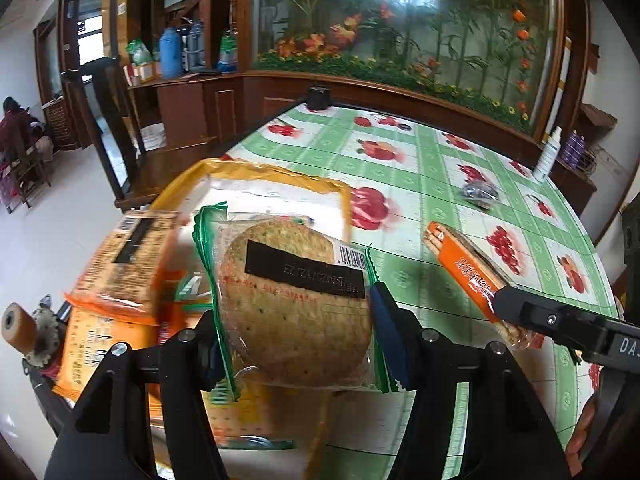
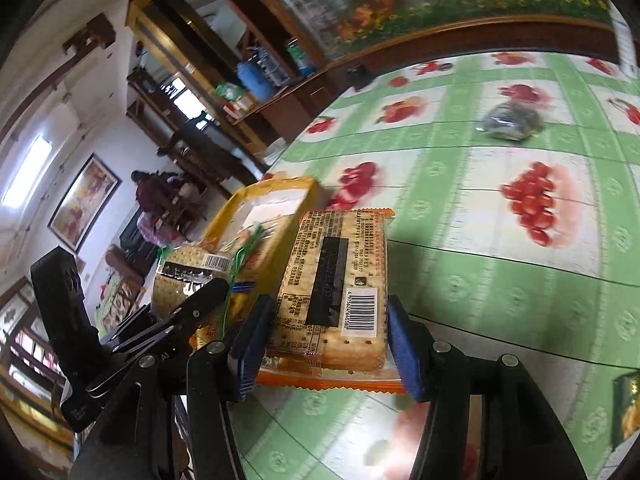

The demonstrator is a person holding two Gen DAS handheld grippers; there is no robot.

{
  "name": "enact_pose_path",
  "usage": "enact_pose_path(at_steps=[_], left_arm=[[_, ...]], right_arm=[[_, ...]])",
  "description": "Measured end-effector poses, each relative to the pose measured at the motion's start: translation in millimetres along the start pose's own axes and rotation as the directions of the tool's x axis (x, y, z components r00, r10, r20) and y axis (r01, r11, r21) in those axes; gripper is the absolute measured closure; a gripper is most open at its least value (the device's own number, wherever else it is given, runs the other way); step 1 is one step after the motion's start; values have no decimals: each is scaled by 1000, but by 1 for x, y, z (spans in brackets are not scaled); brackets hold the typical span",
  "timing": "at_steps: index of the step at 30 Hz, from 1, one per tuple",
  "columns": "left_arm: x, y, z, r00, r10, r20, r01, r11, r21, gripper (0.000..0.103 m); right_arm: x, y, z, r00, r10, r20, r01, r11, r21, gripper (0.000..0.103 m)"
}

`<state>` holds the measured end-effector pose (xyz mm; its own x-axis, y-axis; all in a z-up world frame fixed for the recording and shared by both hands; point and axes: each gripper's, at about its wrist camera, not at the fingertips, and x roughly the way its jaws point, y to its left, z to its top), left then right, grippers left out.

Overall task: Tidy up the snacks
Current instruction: 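Release the round pack into the tray with left while right releases the brown pack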

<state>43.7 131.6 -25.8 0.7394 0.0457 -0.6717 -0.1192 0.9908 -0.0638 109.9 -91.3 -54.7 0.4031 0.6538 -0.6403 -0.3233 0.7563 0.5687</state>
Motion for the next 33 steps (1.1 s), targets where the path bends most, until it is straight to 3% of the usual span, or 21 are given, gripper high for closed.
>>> enact_pose_path(at_steps=[14,20,28,33], left_arm=[[-8,46,-2,999,39,30,-36,996,-86,42],[-5,57,-2,999,43,25,-40,994,-102,42],[2,58,1,1000,29,8,-29,996,-81,42],[10,57,5,997,79,-21,-80,994,-78,36]], right_arm=[[29,47,3,999,40,-29,-42,996,-78,47],[48,64,19,997,69,-28,-71,992,-105,47],[111,90,58,997,54,-53,-60,989,-133,46],[145,81,59,992,56,-109,-66,994,-86,42]])
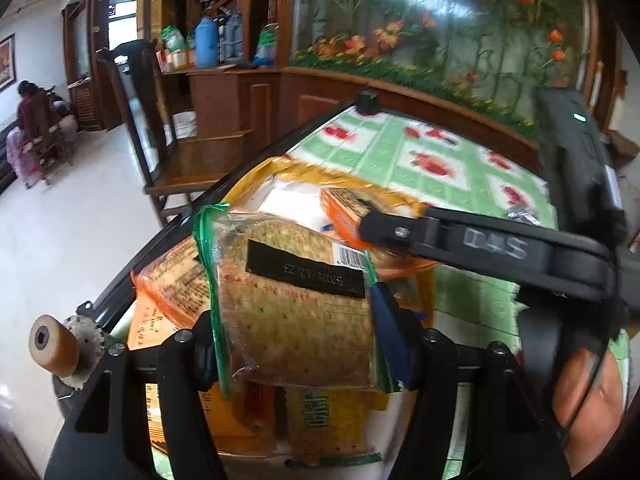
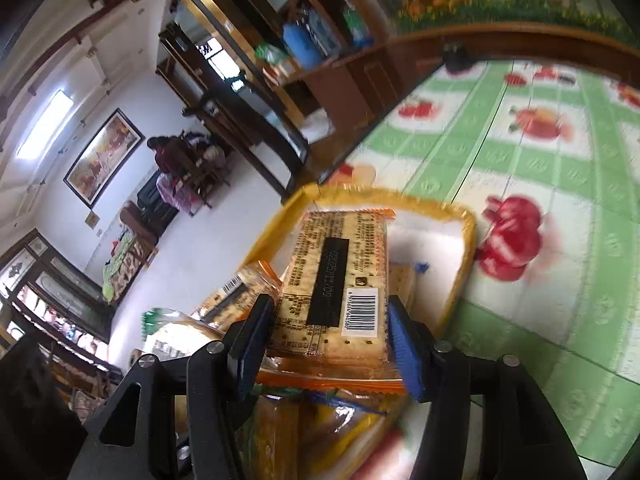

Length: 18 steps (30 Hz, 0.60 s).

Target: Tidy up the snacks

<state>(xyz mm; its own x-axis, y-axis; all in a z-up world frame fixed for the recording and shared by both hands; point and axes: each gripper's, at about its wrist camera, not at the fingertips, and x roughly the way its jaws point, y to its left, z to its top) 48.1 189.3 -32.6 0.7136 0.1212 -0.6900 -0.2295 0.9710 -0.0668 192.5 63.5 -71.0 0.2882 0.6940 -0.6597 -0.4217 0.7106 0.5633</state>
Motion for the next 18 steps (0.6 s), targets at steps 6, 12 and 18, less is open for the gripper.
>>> enact_pose_path(at_steps=[6,12,18], left_arm=[[4,-2,-4,998,52,-38,-52,999,15,19],[-9,-23,-6,999,31,-21,-30,998,46,19],[-25,-53,-9,1000,-11,8,10,994,106,19]], right_arm=[[-26,-21,-17,998,22,55,-25,998,58,20],[-87,-61,-45,988,-16,153,-5,991,136,18],[-158,-104,-88,968,-139,210,99,977,189,16]])
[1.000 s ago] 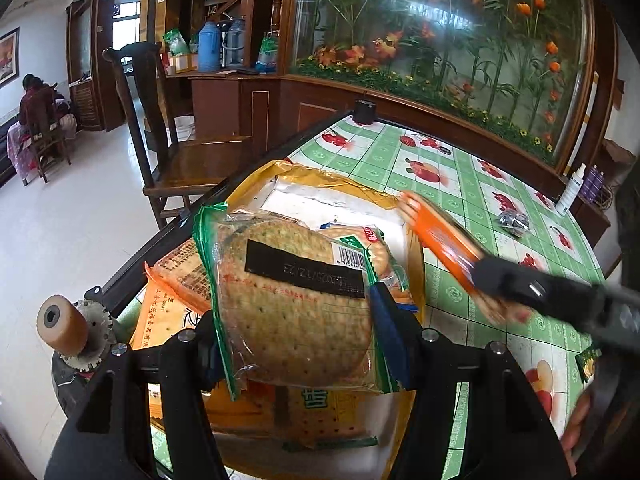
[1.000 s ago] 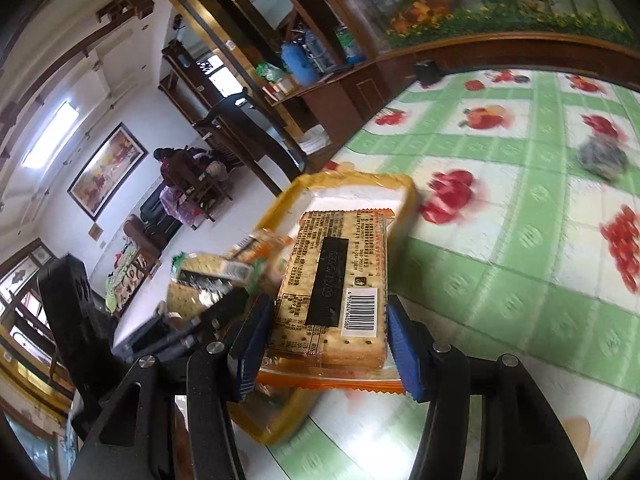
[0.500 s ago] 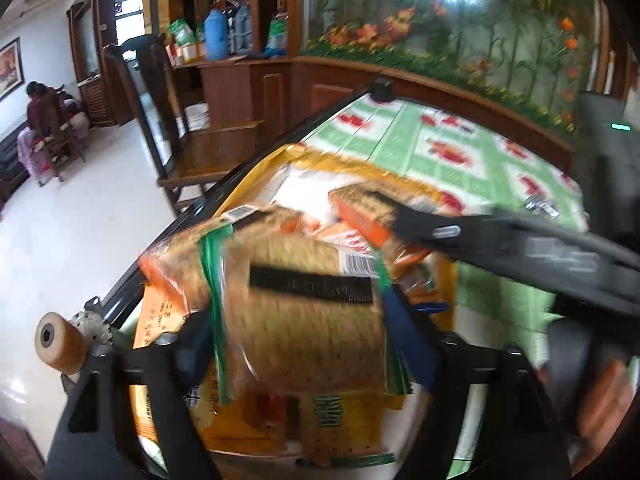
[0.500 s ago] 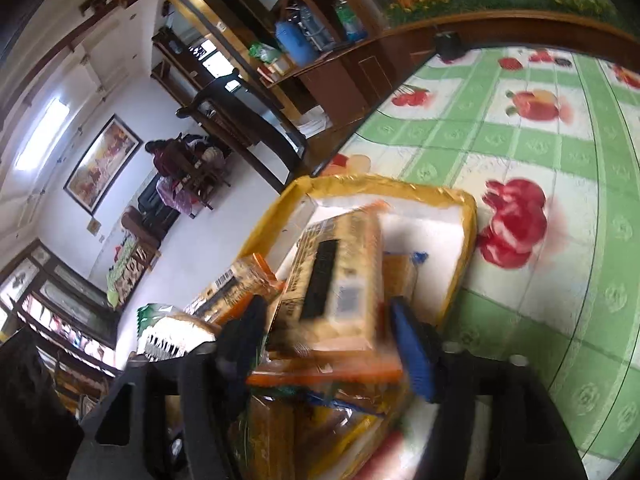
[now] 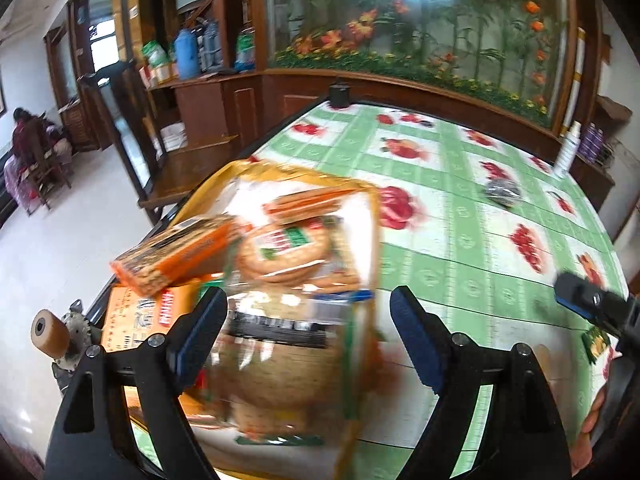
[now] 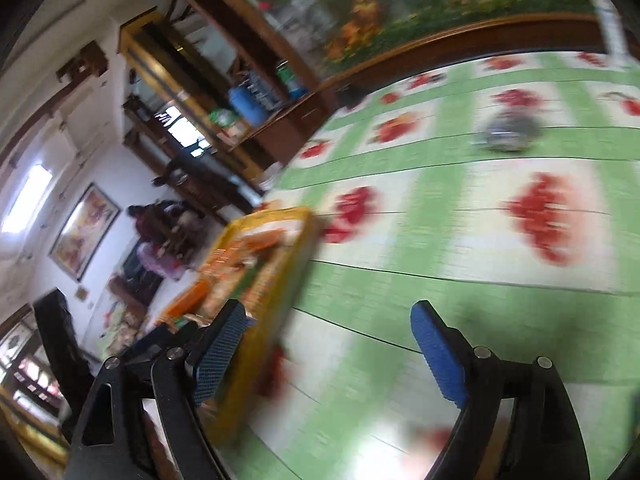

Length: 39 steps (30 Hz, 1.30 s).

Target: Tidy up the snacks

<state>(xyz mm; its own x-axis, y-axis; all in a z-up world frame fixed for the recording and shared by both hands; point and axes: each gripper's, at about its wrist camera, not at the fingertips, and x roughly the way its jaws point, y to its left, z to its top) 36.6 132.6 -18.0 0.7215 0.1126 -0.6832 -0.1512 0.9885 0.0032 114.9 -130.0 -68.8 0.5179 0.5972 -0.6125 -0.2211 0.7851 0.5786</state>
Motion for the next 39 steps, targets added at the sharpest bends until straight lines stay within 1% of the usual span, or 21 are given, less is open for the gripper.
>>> enact_pose_path(at_steps=[3,5,8,10,11,12,14,16,19,21,25,26,29,30,31,33,35,36,37,38,39], left_arm=[[-5,-16,-1,1000,-30,8,30,999,18,19],[-7,-29,-3,999,-53,6,53,998,34,19],[-4,-50,-5,996,-85,-9,86,994,66,19],[-2,-64,-9,994,-106,-27,108,990,90,19],[-1,-70,-10,993,-115,-36,118,988,98,19],[0,-76,-11,991,-124,-44,128,986,106,19],[0,-86,-12,988,-143,-64,150,981,125,19],[-4,-92,-14,985,-157,-68,165,976,142,19],[-6,-95,-13,988,-145,-61,152,977,150,19],[-5,-95,-12,988,-141,-63,149,979,141,19],[5,-99,-6,990,-122,-72,131,981,143,19],[8,-102,-2,990,-118,-72,127,981,146,19],[22,-115,17,991,-113,-69,123,979,161,19],[26,-122,26,992,-114,-63,123,978,168,19],[33,-134,37,992,-118,-51,125,975,183,19],[45,-155,54,990,-139,-38,144,965,217,19],[62,-181,73,982,-184,-40,188,948,257,19],[70,-194,80,980,-195,-42,199,940,276,19],[80,-209,87,978,-203,-46,207,929,307,19],[89,-221,93,977,-207,-48,211,919,332,19],[97,-230,98,978,-204,-52,209,913,351,19]], right_arm=[[-40,-30,-18,994,-102,37,101,995,13,15],[-65,-52,-31,981,-188,48,187,982,30,12],[-98,-82,-53,955,-292,48,289,955,65,11],[-115,-101,-66,930,-367,37,363,928,84,11],[-121,-107,-71,921,-389,28,385,918,90,11],[-125,-114,-73,915,-404,16,400,911,102,11],[-131,-120,-73,922,-386,11,382,916,126,9],[-128,-121,-69,915,-404,-6,402,909,111,6],[-114,-120,-58,914,-406,-25,407,910,79,3],[-104,-121,-48,914,-405,-31,406,911,66,2],[-83,-128,-21,918,-396,-24,396,915,77,2],[-78,-128,-15,912,-408,-27,409,909,75,2],[-68,-125,-10,886,-462,-38,463,885,46,2],[-66,-123,-10,873,-487,-34,488,873,26,2],[-63,-120,-12,847,-531,-30,531,847,-8,2],[-56,-117,-16,806,-591,-35,589,806,-60,2],[-55,-116,-17,796,-603,-39,600,797,-73,3],[-55,-115,-18,783,-621,-36,616,782,-90,3],[-53,-115,-18,764,-643,-44,636,763,-111,4],[-52,-117,-19,761,-646,-60,636,762,-121,4],[-54,-118,-19,770,-636,-61,627,770,-117,4]])
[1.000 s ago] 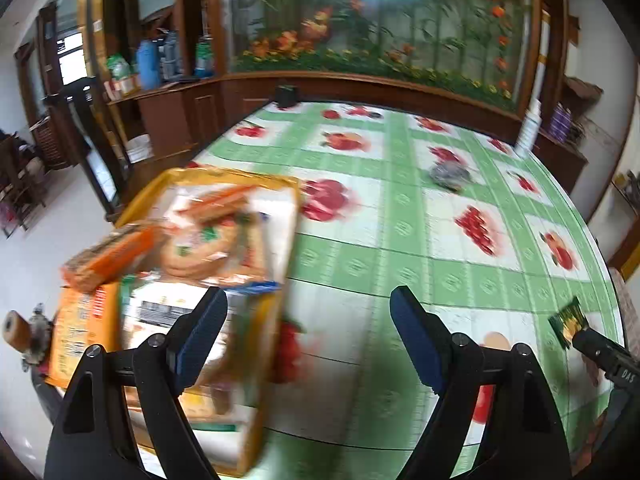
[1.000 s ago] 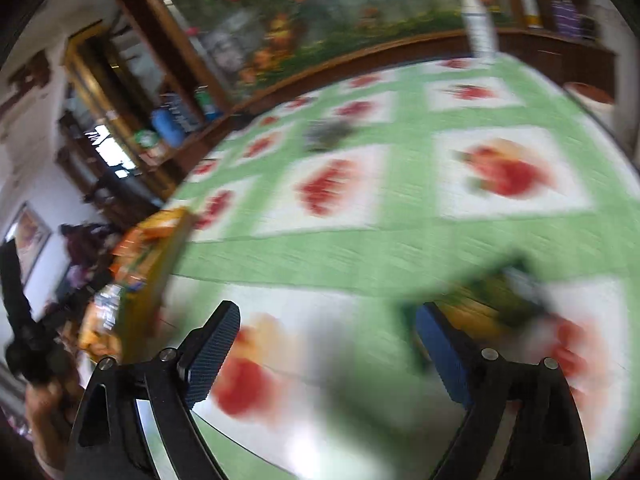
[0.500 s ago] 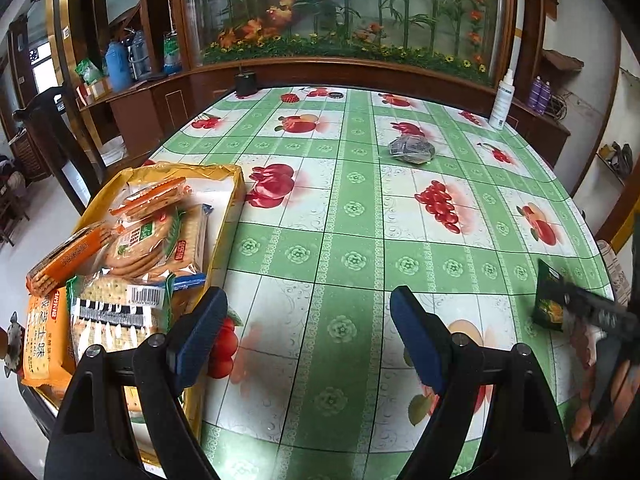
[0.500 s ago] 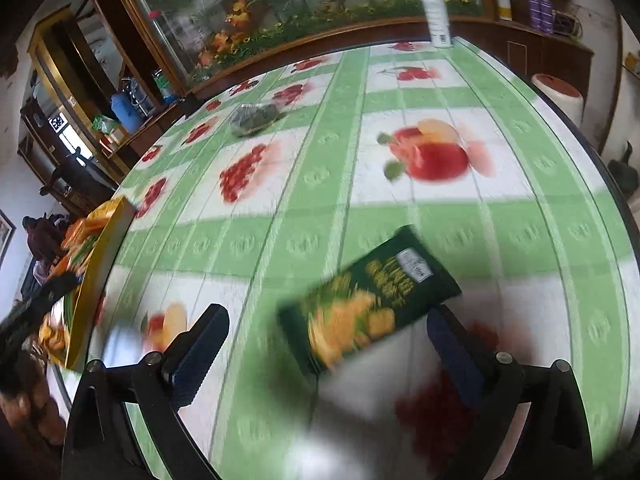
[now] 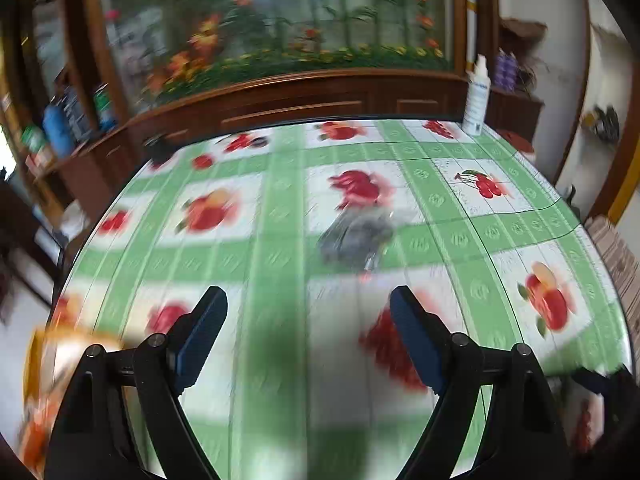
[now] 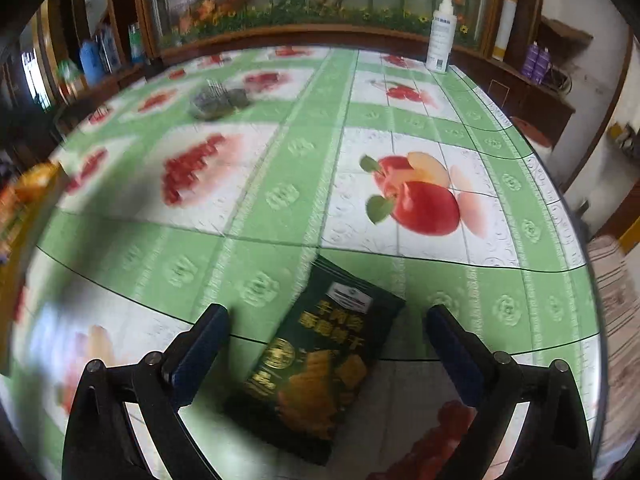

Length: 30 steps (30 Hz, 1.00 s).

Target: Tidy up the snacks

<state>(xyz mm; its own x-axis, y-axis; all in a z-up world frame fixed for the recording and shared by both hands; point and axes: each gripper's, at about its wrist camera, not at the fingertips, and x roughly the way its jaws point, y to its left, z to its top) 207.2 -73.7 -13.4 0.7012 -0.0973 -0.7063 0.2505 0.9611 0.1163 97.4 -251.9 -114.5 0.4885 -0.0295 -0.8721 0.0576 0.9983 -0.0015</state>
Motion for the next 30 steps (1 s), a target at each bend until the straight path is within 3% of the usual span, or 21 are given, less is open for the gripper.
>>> enact_pose_path(at_steps=[7,14,19,22,24,26,29,30], left_arm=[[68,-24,30,997,-47,-62,55,991,119,19],[113,-45,31,987,-43,-156,84,961,264,17],[123,-41,33,979,-124,-160,151,974,171,16],[119,-39,29,976,-148,-162,169,978,121,31],[110,-43,23,980,-123,-157,145,980,136,38],[104,-42,17,980,-126,-154,147,980,136,51],[91,-38,5,977,-143,-158,161,981,112,53],[88,-36,1,977,-143,-156,161,981,108,53]], right_arm=[[0,-9,0,1000,13,-4,-13,1000,13,1],[1,-10,1,999,35,2,-35,999,10,0],[2,-9,2,999,47,4,-47,999,3,0],[2,-7,2,999,37,0,-37,999,-10,1],[2,-4,2,999,34,-1,-34,999,-23,3],[0,-1,1,999,37,4,-37,999,-35,7],[-4,3,-1,999,52,17,-51,997,-59,18],[-7,4,-2,998,55,29,-53,997,-64,28]])
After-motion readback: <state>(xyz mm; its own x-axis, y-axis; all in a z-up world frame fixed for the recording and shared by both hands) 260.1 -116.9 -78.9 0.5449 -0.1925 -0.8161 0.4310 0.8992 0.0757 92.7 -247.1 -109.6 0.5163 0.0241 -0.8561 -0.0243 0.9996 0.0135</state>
